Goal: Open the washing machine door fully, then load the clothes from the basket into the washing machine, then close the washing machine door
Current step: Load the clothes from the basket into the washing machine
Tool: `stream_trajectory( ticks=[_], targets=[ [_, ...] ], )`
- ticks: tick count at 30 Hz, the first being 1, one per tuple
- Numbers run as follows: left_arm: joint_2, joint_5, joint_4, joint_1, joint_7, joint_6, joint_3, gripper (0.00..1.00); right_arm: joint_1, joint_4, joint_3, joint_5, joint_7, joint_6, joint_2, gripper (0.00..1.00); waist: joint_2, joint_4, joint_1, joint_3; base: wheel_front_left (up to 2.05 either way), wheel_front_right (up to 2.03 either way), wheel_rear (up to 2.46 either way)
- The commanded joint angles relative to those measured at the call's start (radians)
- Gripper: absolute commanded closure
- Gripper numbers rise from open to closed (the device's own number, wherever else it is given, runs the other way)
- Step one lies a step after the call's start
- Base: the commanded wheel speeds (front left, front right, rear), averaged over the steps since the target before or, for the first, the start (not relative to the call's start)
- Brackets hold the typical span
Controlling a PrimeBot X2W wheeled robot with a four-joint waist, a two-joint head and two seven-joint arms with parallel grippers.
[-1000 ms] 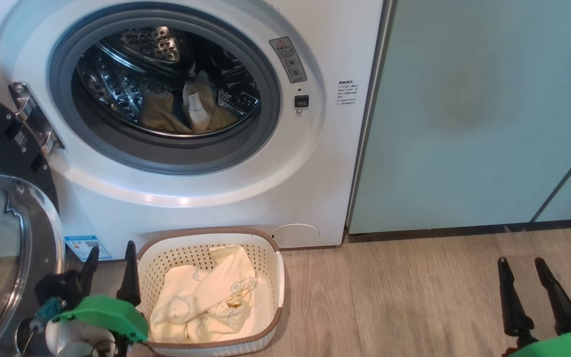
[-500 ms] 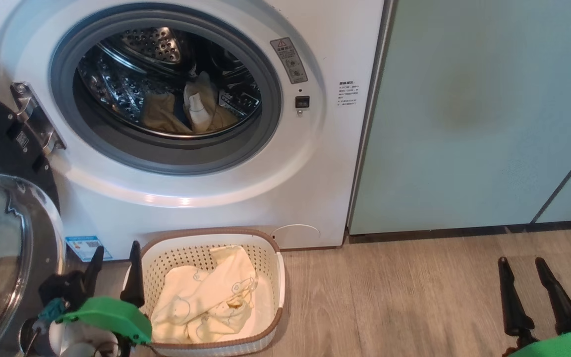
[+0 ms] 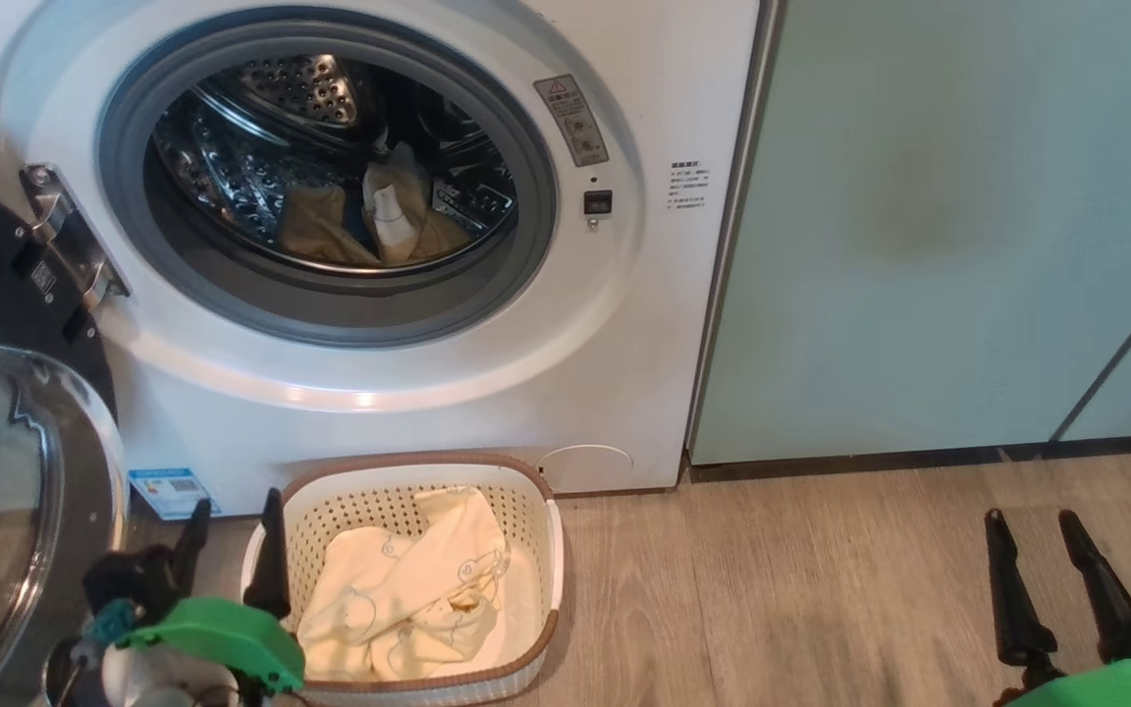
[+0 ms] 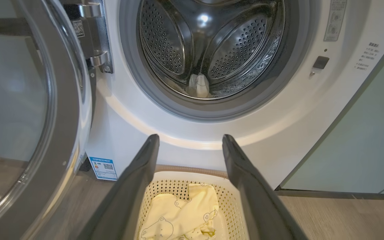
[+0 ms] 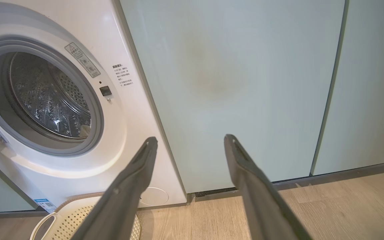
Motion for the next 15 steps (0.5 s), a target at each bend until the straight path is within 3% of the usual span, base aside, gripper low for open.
stream_trajectory(
  ticks=[1,7,15],
  targets=[
    [0.015,-0.012,-0.014,-0.022,-0.006,-0.001,0.017,0.0,-0.024,-0.035,0.022,-0.008,-0.01,0.004,-0.014,0.0,0.0,-0.004,0.0,0.002,0.0,0.0,0.0],
    [0.021,-0.03,0.114,-0.037,-0.006,-0.001,-0.021,0.0,-0.032,-0.033,0.045,-0.003,-0.01,0.004,-0.018,0.0,0.0,-0.036,0.0,0.03,0.0,0.0,0.0],
    [0.051,-0.023,0.347,-0.191,0.029,-0.001,-0.104,0.0,-0.086,-0.041,0.056,0.008,-0.01,0.004,-0.014,0.0,0.0,-0.094,0.0,0.169,0.0,0.0,0.0]
  ],
)
